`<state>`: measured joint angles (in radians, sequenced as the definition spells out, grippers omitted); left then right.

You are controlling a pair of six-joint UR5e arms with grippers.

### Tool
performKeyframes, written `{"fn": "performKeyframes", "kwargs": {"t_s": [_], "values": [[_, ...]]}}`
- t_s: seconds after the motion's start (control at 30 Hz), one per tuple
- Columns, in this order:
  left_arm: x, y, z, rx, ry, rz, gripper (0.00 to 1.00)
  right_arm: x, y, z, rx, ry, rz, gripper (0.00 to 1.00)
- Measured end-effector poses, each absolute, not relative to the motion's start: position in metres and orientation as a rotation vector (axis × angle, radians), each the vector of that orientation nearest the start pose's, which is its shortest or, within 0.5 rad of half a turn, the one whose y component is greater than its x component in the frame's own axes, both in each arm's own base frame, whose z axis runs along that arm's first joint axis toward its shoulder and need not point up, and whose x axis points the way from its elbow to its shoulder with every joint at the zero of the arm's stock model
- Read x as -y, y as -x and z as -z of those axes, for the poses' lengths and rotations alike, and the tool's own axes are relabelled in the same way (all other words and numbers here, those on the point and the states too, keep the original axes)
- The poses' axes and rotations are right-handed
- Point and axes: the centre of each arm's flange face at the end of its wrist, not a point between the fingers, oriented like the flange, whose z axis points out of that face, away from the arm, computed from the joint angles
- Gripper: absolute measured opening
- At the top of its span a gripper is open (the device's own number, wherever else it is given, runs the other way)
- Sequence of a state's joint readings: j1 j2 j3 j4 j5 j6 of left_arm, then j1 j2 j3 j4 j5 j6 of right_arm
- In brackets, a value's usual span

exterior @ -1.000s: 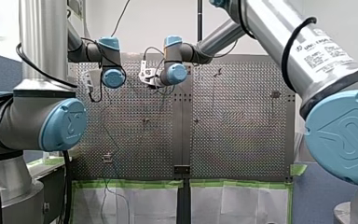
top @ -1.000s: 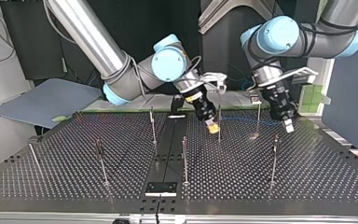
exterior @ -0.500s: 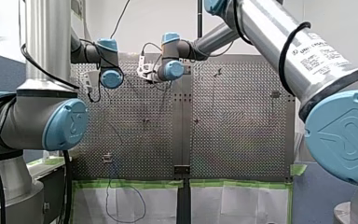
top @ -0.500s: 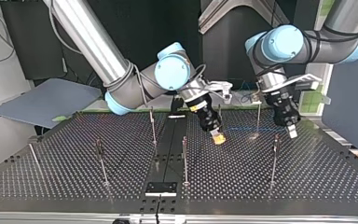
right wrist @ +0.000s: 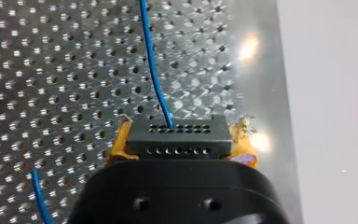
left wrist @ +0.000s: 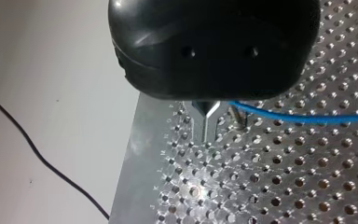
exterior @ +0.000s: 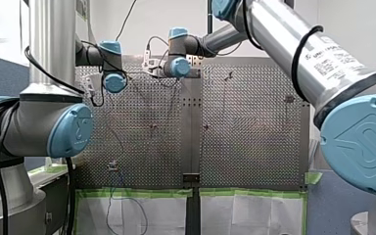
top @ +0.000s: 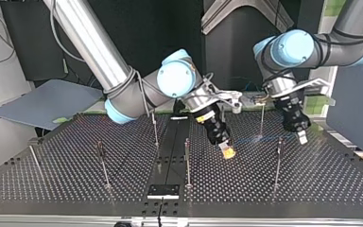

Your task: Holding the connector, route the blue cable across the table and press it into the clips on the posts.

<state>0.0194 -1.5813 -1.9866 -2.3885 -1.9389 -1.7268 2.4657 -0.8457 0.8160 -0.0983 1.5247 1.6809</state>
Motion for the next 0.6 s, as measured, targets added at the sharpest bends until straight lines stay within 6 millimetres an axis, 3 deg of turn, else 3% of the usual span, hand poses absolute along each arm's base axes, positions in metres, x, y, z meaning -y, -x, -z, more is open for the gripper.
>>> {"fn": "performKeyframes", "kwargs": {"t_s": [0.6], "values": [[0.077,-0.511,-0.356,-1.204,0.393,-0.066,0.00,0.396,-0.704,-0.464,-0.821,2.097,2.775,0.00]]}}
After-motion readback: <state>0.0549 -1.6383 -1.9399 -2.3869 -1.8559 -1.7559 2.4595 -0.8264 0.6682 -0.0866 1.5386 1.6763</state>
